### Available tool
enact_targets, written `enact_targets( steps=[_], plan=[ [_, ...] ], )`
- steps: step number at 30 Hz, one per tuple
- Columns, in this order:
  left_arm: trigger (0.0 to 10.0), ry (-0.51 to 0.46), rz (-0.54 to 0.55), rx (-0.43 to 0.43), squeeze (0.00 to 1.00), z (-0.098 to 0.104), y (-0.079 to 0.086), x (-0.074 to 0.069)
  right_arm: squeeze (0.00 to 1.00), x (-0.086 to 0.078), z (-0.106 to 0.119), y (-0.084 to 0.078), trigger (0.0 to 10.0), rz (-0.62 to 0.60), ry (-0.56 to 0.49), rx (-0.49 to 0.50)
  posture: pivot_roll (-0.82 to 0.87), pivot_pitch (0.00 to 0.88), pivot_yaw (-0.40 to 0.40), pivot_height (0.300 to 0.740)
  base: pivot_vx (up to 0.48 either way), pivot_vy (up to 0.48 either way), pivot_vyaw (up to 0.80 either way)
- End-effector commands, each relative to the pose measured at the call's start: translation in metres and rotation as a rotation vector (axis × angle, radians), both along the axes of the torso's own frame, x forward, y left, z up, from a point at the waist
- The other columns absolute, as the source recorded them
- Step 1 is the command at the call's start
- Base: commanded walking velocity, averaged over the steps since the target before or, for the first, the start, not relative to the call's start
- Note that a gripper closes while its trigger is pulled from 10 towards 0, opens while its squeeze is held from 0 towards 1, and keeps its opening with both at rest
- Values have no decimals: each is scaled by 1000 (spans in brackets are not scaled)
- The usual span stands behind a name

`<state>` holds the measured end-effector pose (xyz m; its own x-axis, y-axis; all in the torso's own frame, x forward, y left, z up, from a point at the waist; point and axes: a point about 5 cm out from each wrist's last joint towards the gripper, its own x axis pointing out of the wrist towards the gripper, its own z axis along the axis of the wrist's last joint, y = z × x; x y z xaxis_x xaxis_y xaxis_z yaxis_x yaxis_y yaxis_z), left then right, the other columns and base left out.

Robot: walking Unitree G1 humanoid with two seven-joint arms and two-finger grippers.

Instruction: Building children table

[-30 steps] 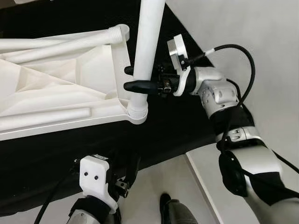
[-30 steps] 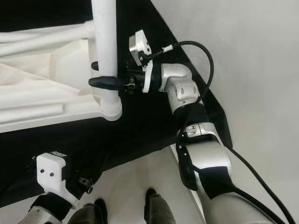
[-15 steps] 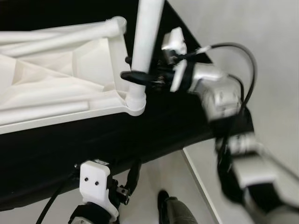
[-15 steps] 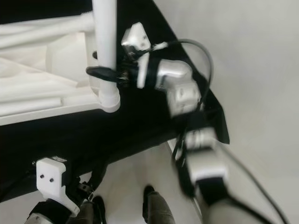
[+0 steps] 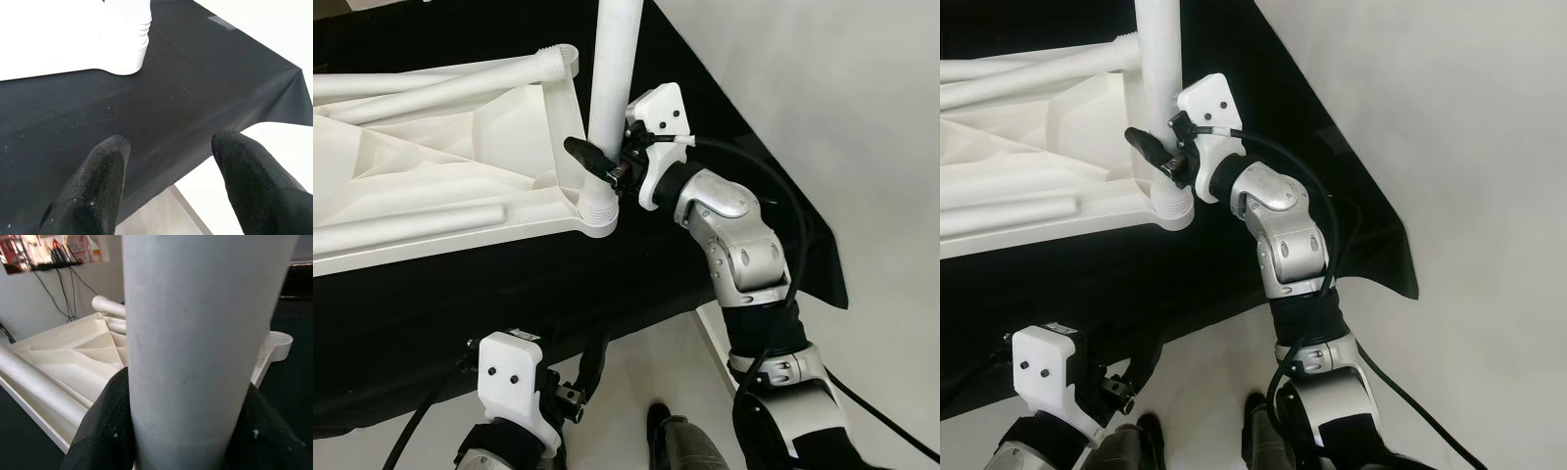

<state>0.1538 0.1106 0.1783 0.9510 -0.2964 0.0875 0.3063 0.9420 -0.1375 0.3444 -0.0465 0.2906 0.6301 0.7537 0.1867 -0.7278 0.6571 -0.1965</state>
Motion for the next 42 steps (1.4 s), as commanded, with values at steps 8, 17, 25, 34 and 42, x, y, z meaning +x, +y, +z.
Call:
enact_targets(
  steps=[8,17,25,34,42],
  plan=[
    [10000,37,-4,6,0,-7,0,3,0,-35,-3,-9,0,662,-25,-21,21,392,-40,740,0,0,0],
    [10000,28,-1,8,0,-7,1,7,0,-17,8,-23,0,844,-20,-112,34,384,-37,740,0,0,0],
    [10000,24,-1,11,0,-7,2,9,0,-18,7,-29,0,998,-6,-180,35,377,-30,740,0,0,0],
    [10000,22,-3,13,0,-8,3,11,0,0,2,-22,0,747,-50,-275,23,370,-28,740,0,0,0],
    [10000,18,5,13,0,-7,4,11,0,27,-36,-32,0,-59,112,-334,16,372,-49,740,0,0,0]
  ],
)
